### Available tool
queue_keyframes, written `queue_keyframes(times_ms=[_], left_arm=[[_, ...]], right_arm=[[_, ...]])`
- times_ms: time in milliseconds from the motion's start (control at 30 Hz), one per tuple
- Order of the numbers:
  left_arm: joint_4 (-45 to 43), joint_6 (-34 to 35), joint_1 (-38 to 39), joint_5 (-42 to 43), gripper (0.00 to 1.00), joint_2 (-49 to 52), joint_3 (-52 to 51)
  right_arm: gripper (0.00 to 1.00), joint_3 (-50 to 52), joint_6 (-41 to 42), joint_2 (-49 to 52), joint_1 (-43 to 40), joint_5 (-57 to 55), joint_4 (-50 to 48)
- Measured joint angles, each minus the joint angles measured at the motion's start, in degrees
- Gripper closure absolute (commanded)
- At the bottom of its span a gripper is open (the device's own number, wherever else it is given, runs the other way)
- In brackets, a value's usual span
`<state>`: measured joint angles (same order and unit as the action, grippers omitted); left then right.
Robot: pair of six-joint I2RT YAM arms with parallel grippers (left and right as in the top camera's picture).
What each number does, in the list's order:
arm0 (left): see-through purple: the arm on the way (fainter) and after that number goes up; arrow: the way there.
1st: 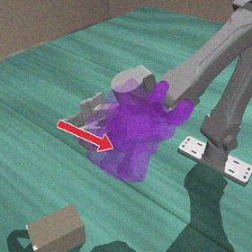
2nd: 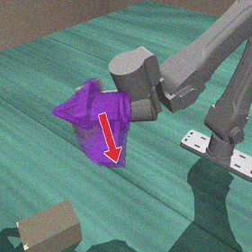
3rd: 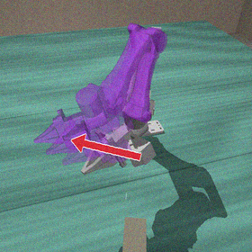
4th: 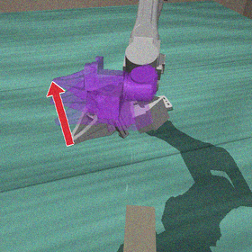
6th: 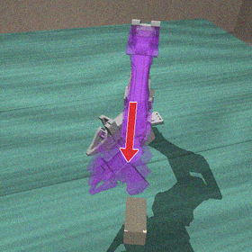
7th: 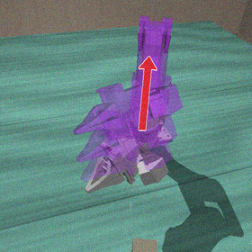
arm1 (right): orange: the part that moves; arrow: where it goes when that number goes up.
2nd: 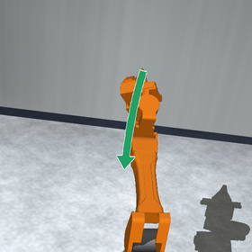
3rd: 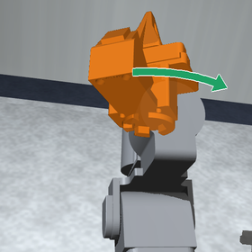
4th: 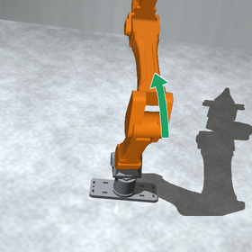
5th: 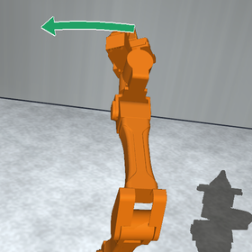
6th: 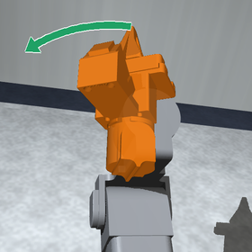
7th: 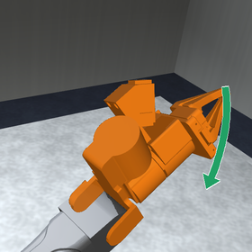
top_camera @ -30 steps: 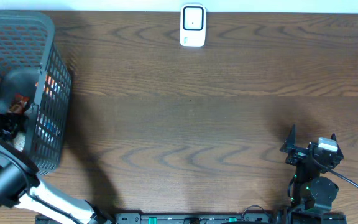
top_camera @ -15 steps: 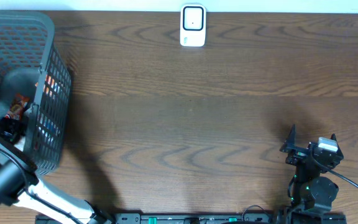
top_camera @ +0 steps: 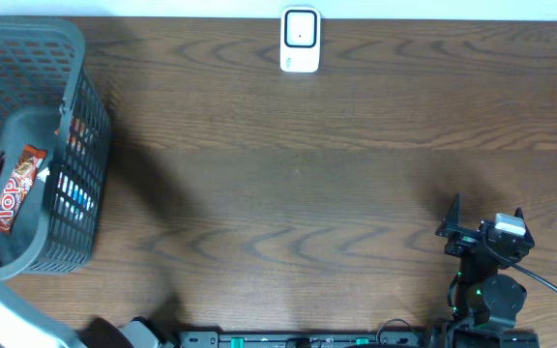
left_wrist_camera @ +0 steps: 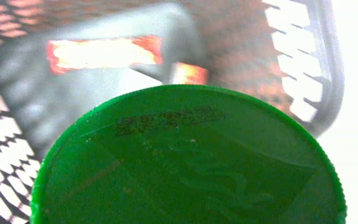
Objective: Scan the item barcode
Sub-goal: 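Carry the jar with the left gripper toward the white scanner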
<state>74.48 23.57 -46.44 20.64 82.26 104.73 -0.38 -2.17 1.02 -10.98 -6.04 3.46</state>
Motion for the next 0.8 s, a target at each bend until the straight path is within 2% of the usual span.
queue_keyframes(times_ms=[100, 200, 300, 333, 367, 567, 800], left_arm=[[1.7, 0.6, 3.3, 4.3, 0.44, -5.2, 0.0], [2.1, 1.7, 9.9, 6.6, 0.44, -8.7, 0.0], [1.8, 3.6, 19.0, 7.6, 0.44, -10.7, 0.0], [1.6, 5.0, 24.2, 7.3, 0.44, -10.9, 0.0], [1.5, 5.2, 25.4, 7.1, 0.44, -10.9, 0.0], [-0.2, 11.5, 45.4, -2.8, 0.44, -7.1, -0.4], [-3.4, 16.0, 61.2, -11.6, 0.44, 4.6, -3.0]], right_arm=[[0.01, 0.0, 0.0, 0.0, 0.0, 0.0, 0.0], [0.01, 0.0, 0.0, 0.0, 0.0, 0.0, 0.0], [0.01, 0.0, 0.0, 0.0, 0.0, 0.0, 0.0], [0.01, 0.0, 0.0, 0.0, 0.0, 0.0, 0.0], [0.01, 0.0, 0.0, 0.0, 0.0, 0.0, 0.0], [0.01, 0.0, 0.0, 0.0, 0.0, 0.0, 0.0], [0.01, 0.0, 0.0, 0.0, 0.0, 0.0, 0.0]])
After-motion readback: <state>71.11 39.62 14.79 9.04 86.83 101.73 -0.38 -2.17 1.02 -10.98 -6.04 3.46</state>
